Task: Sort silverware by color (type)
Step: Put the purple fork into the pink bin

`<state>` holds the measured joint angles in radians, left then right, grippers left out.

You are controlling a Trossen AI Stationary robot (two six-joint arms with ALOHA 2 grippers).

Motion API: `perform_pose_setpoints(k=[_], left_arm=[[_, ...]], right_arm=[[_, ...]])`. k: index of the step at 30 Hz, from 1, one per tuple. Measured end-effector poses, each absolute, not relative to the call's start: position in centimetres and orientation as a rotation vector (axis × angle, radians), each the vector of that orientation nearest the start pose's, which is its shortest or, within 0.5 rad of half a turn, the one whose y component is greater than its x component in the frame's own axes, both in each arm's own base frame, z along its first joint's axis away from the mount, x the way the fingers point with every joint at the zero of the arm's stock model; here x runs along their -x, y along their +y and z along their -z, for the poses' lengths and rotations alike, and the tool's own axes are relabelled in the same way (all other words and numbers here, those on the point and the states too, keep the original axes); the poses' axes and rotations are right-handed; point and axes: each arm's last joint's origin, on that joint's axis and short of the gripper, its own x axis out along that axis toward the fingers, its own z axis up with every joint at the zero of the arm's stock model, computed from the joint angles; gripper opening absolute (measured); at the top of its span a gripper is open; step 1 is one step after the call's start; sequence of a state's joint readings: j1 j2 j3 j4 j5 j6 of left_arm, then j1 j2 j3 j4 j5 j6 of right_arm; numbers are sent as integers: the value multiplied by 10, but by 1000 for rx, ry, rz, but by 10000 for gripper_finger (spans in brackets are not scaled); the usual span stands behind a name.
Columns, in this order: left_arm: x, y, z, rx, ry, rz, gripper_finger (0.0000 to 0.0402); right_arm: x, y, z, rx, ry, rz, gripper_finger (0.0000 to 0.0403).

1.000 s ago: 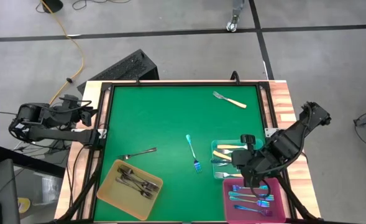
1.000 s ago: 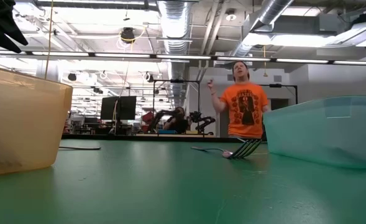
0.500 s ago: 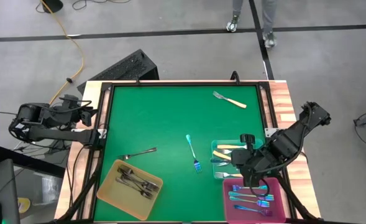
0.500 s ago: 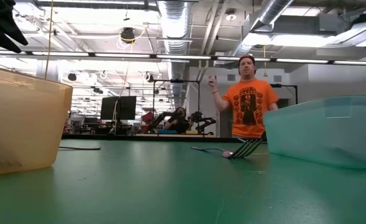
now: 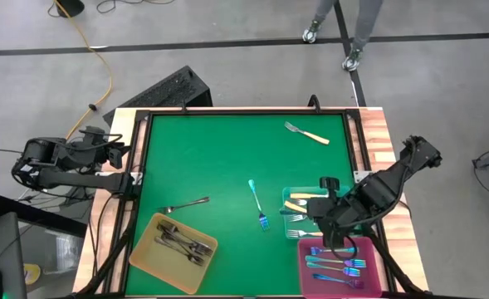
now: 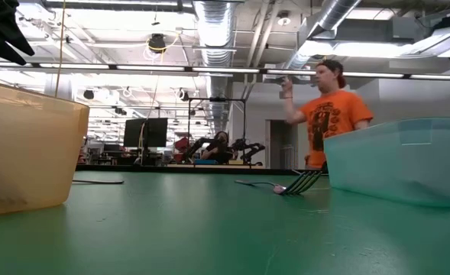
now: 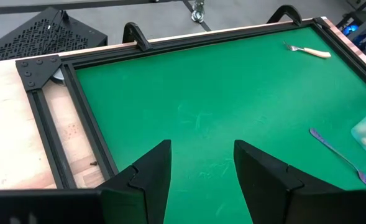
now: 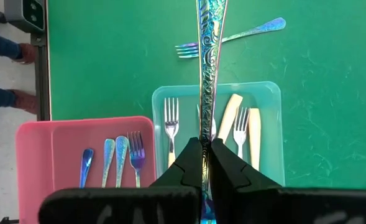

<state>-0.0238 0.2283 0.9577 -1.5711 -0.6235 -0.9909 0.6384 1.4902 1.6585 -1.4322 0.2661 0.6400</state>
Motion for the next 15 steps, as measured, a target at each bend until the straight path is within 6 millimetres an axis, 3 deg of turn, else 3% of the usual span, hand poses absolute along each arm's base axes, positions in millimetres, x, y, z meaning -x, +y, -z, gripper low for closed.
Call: perform_pose_setpoints(k=[15], left_arm=[[33, 18, -303, 637, 451, -894, 158]], right_arm=[[-216, 144, -376, 6, 1165, 49, 30]])
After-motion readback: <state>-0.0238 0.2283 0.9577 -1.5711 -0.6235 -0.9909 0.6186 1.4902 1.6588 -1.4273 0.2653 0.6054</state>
